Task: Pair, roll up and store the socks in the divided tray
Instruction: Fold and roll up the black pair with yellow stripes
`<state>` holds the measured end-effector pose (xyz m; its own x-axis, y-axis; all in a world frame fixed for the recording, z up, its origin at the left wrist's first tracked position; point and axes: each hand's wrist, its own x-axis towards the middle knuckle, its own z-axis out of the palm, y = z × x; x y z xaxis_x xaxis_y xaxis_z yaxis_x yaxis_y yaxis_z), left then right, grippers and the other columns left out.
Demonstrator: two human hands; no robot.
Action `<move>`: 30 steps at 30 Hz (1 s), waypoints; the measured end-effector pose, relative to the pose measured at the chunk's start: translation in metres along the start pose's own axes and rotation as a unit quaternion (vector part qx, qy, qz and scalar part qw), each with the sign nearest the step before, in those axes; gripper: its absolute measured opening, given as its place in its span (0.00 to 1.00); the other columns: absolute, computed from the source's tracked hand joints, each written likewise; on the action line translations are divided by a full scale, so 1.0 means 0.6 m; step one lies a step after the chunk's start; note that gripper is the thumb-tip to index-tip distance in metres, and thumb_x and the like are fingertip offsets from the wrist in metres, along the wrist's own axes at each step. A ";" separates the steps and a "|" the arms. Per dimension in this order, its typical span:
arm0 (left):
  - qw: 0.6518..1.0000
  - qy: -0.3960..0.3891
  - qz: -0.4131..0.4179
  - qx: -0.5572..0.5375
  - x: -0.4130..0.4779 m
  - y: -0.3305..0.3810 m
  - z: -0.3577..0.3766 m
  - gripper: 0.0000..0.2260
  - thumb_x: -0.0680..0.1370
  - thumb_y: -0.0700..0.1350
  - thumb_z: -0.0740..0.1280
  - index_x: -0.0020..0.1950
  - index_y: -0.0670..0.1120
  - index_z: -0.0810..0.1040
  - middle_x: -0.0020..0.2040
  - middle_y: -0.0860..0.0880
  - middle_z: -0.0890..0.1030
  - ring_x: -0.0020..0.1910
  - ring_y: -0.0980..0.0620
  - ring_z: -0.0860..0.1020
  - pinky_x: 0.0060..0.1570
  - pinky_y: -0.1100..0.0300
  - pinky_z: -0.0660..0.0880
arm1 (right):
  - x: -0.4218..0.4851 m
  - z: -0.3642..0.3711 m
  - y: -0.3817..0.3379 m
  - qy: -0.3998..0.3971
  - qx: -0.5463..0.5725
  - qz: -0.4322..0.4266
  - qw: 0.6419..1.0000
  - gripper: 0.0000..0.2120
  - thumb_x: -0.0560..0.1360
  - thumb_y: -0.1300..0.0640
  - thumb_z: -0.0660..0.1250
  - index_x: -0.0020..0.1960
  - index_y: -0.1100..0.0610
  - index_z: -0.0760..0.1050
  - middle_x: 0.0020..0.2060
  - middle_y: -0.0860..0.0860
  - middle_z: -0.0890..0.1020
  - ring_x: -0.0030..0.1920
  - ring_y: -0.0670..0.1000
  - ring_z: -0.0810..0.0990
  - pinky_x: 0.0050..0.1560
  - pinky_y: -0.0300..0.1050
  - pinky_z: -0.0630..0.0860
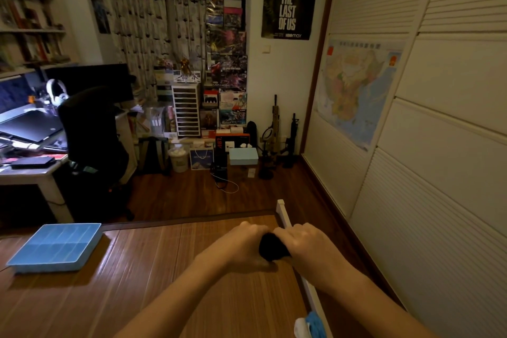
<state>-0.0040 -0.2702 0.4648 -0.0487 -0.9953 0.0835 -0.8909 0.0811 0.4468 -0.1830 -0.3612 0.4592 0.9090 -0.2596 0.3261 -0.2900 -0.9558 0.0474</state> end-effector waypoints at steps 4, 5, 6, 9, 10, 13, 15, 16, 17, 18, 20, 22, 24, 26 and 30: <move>0.999 0.022 -0.010 0.032 0.000 0.002 0.002 0.16 0.78 0.51 0.72 0.65 0.51 0.76 0.56 0.53 0.82 0.52 0.57 0.81 0.54 0.58 0.81 | 0.002 -0.002 0.000 -0.021 0.052 0.025 0.998 0.19 0.80 0.48 0.66 0.69 0.51 0.71 0.59 0.47 0.80 0.58 0.45 0.78 0.62 0.43 0.74; 0.998 0.026 -0.009 0.048 -0.001 0.004 0.005 0.16 0.79 0.52 0.71 0.65 0.51 0.76 0.56 0.53 0.82 0.52 0.58 0.81 0.54 0.60 0.81 | 0.002 -0.002 -0.001 -0.030 0.068 0.035 0.997 0.20 0.79 0.47 0.66 0.69 0.49 0.69 0.60 0.45 0.79 0.59 0.44 0.76 0.64 0.42 0.73; 0.997 0.031 -0.008 0.066 -0.001 0.006 0.008 0.16 0.80 0.52 0.70 0.65 0.51 0.75 0.55 0.53 0.82 0.52 0.58 0.81 0.53 0.62 0.79 | 0.003 -0.003 -0.002 -0.037 0.080 0.044 0.995 0.22 0.78 0.45 0.66 0.70 0.48 0.68 0.60 0.45 0.78 0.59 0.44 0.76 0.64 0.42 0.73; 0.993 0.043 -0.009 0.106 0.001 0.010 0.013 0.15 0.81 0.51 0.68 0.67 0.51 0.72 0.56 0.53 0.80 0.52 0.58 0.79 0.49 0.65 0.74 | 0.004 -0.004 -0.004 -0.053 0.092 0.058 0.993 0.21 0.78 0.48 0.67 0.69 0.48 0.67 0.61 0.45 0.77 0.60 0.44 0.76 0.63 0.42 0.75; 0.994 0.043 -0.015 0.104 0.002 0.011 0.013 0.16 0.81 0.51 0.69 0.67 0.51 0.72 0.56 0.53 0.79 0.52 0.57 0.79 0.48 0.65 0.74 | 0.004 -0.004 -0.002 -0.053 0.089 0.061 0.993 0.20 0.79 0.49 0.67 0.69 0.49 0.68 0.61 0.45 0.78 0.60 0.44 0.77 0.63 0.42 0.75; 0.998 0.027 -0.025 0.041 -0.001 0.011 0.008 0.21 0.77 0.51 0.73 0.68 0.51 0.71 0.59 0.53 0.78 0.57 0.56 0.79 0.54 0.62 0.77 | 0.005 -0.004 0.001 -0.043 0.045 0.049 0.997 0.17 0.82 0.51 0.63 0.70 0.52 0.70 0.61 0.48 0.80 0.61 0.47 0.78 0.65 0.44 0.73; 1.000 0.008 -0.023 0.015 -0.004 0.011 0.002 0.23 0.76 0.51 0.75 0.68 0.51 0.72 0.61 0.53 0.78 0.58 0.55 0.79 0.58 0.58 0.79 | 0.006 -0.006 -0.002 -0.037 0.021 0.035 0.998 0.16 0.83 0.52 0.62 0.70 0.54 0.71 0.60 0.50 0.81 0.60 0.48 0.79 0.64 0.45 0.73; 1.000 0.005 -0.022 0.017 -0.004 0.010 0.000 0.22 0.76 0.50 0.74 0.67 0.51 0.73 0.61 0.53 0.79 0.57 0.56 0.79 0.58 0.57 0.80 | 0.006 -0.006 -0.004 -0.034 0.018 0.032 0.999 0.16 0.83 0.52 0.62 0.69 0.54 0.72 0.59 0.50 0.81 0.59 0.48 0.79 0.64 0.44 0.73; 0.999 0.008 -0.022 0.025 -0.004 0.009 0.000 0.20 0.77 0.50 0.73 0.67 0.51 0.73 0.60 0.53 0.80 0.56 0.56 0.80 0.57 0.57 0.80 | 0.006 -0.006 -0.004 -0.032 0.024 0.034 0.999 0.17 0.82 0.52 0.63 0.69 0.54 0.72 0.60 0.50 0.81 0.60 0.48 0.79 0.64 0.44 0.73; 0.999 0.014 -0.022 0.034 -0.003 0.008 0.001 0.18 0.78 0.50 0.72 0.67 0.51 0.74 0.58 0.53 0.80 0.54 0.56 0.80 0.56 0.57 0.81 | 0.006 -0.007 -0.005 -0.032 0.036 0.039 0.998 0.18 0.81 0.51 0.64 0.70 0.53 0.72 0.60 0.49 0.81 0.60 0.47 0.78 0.64 0.43 0.73; 0.998 0.027 -0.020 0.061 -0.001 0.006 0.008 0.16 0.80 0.50 0.70 0.67 0.51 0.74 0.56 0.53 0.81 0.53 0.57 0.81 0.55 0.58 0.81 | 0.005 -0.007 -0.006 -0.040 0.058 0.051 0.996 0.22 0.79 0.49 0.67 0.71 0.51 0.69 0.63 0.47 0.78 0.62 0.46 0.76 0.66 0.43 0.71; 0.995 0.039 -0.007 0.097 0.001 0.005 0.015 0.15 0.81 0.50 0.68 0.67 0.51 0.73 0.55 0.53 0.81 0.52 0.57 0.81 0.53 0.61 0.80 | 0.005 -0.006 -0.009 -0.056 0.067 0.058 0.995 0.28 0.78 0.46 0.68 0.74 0.50 0.64 0.65 0.45 0.75 0.64 0.45 0.73 0.68 0.43 0.70; 0.989 0.054 0.003 0.138 0.005 0.003 0.024 0.16 0.82 0.49 0.67 0.68 0.50 0.71 0.55 0.52 0.81 0.51 0.56 0.80 0.50 0.64 0.76 | 0.005 -0.006 -0.010 -0.070 0.078 0.065 0.992 0.29 0.77 0.46 0.68 0.75 0.49 0.62 0.65 0.45 0.74 0.64 0.45 0.73 0.68 0.44 0.69; 0.983 0.070 0.007 0.170 0.008 0.002 0.031 0.16 0.82 0.48 0.67 0.68 0.49 0.70 0.55 0.51 0.80 0.51 0.55 0.80 0.49 0.64 0.73 | 0.005 -0.006 -0.011 -0.073 0.088 0.066 0.991 0.26 0.77 0.46 0.68 0.72 0.47 0.64 0.61 0.44 0.76 0.61 0.44 0.75 0.66 0.44 0.71; 0.981 0.080 0.004 0.179 0.011 0.002 0.042 0.15 0.82 0.50 0.66 0.67 0.48 0.70 0.56 0.50 0.80 0.51 0.54 0.79 0.51 0.62 0.73 | 0.007 -0.005 -0.015 -0.069 0.096 0.071 0.990 0.23 0.78 0.46 0.68 0.70 0.48 0.67 0.61 0.45 0.78 0.61 0.45 0.76 0.66 0.45 0.72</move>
<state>-0.0169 -0.2779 0.4434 -0.0103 -0.9715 0.2368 -0.9937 0.0364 0.1062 -0.1774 -0.3531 0.4629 0.8996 -0.3961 0.1841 -0.3667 -0.9138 -0.1745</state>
